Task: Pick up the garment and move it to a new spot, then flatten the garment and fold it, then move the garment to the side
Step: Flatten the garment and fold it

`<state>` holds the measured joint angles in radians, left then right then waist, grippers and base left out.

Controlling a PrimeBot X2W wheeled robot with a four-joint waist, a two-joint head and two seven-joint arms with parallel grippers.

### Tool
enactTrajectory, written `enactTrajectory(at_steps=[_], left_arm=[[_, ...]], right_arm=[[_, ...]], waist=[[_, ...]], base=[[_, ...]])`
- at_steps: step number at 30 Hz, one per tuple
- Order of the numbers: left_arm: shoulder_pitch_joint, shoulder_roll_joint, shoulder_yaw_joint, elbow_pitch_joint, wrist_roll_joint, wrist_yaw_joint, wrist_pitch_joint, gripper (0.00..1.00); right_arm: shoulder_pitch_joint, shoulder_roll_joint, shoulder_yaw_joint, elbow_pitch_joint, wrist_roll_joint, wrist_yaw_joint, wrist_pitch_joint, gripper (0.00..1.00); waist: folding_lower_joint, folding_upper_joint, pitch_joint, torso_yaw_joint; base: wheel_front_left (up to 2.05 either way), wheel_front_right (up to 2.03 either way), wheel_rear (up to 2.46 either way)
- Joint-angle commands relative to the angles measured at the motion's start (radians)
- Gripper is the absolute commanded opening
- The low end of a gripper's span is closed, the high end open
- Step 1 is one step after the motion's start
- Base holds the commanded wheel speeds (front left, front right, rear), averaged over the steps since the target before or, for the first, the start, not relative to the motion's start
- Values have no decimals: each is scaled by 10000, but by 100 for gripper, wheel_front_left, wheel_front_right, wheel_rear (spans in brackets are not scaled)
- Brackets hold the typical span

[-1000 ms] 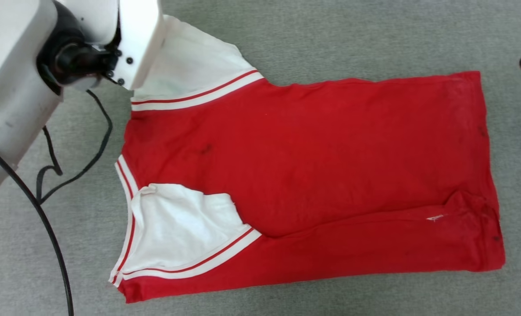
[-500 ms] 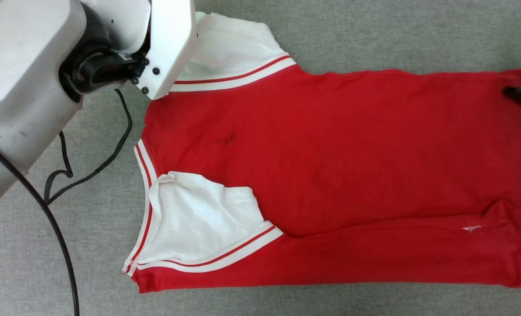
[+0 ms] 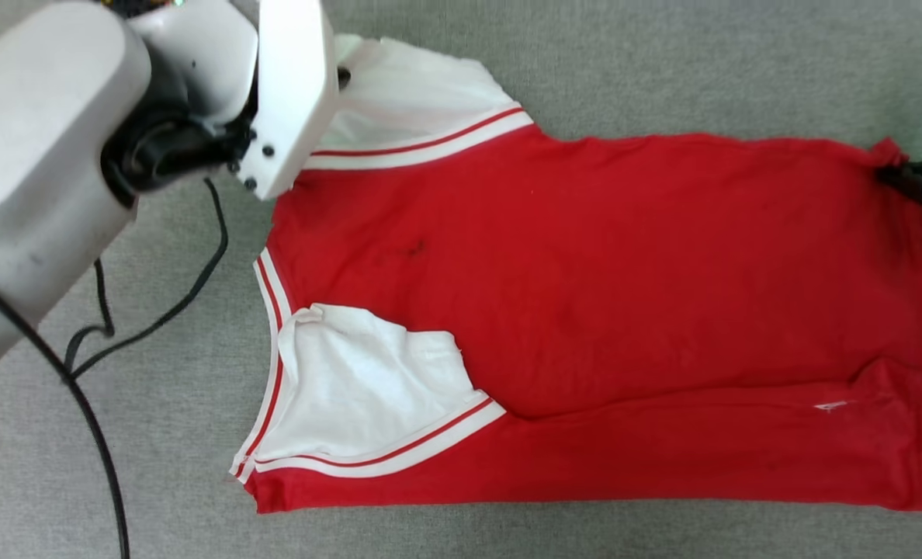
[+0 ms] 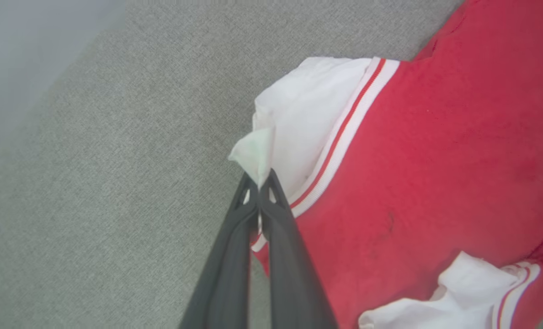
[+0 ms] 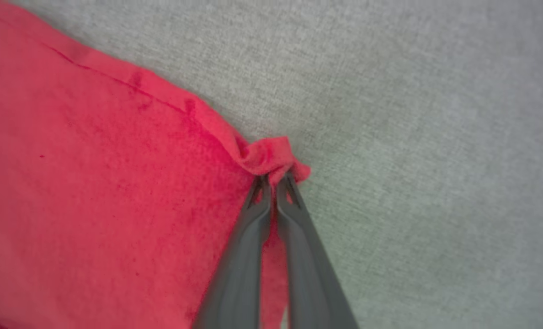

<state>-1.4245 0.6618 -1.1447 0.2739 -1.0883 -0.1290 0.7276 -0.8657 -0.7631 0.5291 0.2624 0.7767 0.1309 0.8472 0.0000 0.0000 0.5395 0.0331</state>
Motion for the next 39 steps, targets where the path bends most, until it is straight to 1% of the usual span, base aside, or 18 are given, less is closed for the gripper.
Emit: enactTrajectory(at_steps=[1,5,11,14,19,25,27,31,34,36,37,38,39], left_arm=[[197,100,-70,-102,-27,-8,-154,0],[688,497,-267,-621,-120,-8,-755,0],[1761,1149,-515,-1495,-336,25,-1252,0],[2478,1494,-672,-2058,-433,237,-1463,0],[3778,2031,-904,-3004,-604,728,-1795,0],[5514,2566,-1116,-3698,-940,1309,-2266,0],[6086,2640,-1175,-3736,-1019,1474,-2421,0],[7112,2480,-1224,-3413,-1268,1739,-2892,0],[7611,2257,-1246,-2969,-1357,1759,-3105,0],[7815,2098,-1266,-2643,-1375,1648,-3202,0],[7855,2032,-1241,-2490,-1375,1645,-3328,4],[7852,1968,-1199,-2373,-1331,1644,-3463,73],[7836,1924,-1172,-2265,-1251,1627,-3599,100]], right_arm=[[242,-80,73,39,93,-3,-186,0],[511,-361,128,-253,281,-3,-1175,0],[1665,-802,236,-662,541,-3,-2585,0],[2326,-954,326,-815,616,-3,-3015,0],[3543,-1118,269,-1088,690,-3,-3661,0],[5271,-1200,192,-1388,788,-3,-4162,0],[5721,-1082,188,-1360,775,-3,-4270,0],[6127,-795,295,-1018,442,-3,-4426,0],[6165,-455,445,-602,335,-3,-4438,0],[6048,-337,526,-340,286,-5,-4500,0],[5960,-258,472,-209,276,-8,-4639,0],[5888,-209,439,-113,266,-9,-4747,12],[5839,-217,454,-78,231,-9,-4838,34]], waist=[[0,0,-330,-55],[0,0,-1011,-46],[0,0,-1999,60],[0,0,-2439,51],[0,0,-3114,116],[0,0,-3536,144],[0,0,-3537,123],[0,0,-3371,19],[0,0,-3249,-31],[0,0,-3207,-45],[0,0,-3201,-51],[0,0,-3218,-50],[0,0,-3252,-43]], base=[[0,0,0],[0,0,0],[0,0,0],[0,0,0],[0,0,0],[0,0,0],[0,0,0],[0,0,0],[0,0,0],[0,0,0],[0,0,0],[0,0,0],[0,0,0]])
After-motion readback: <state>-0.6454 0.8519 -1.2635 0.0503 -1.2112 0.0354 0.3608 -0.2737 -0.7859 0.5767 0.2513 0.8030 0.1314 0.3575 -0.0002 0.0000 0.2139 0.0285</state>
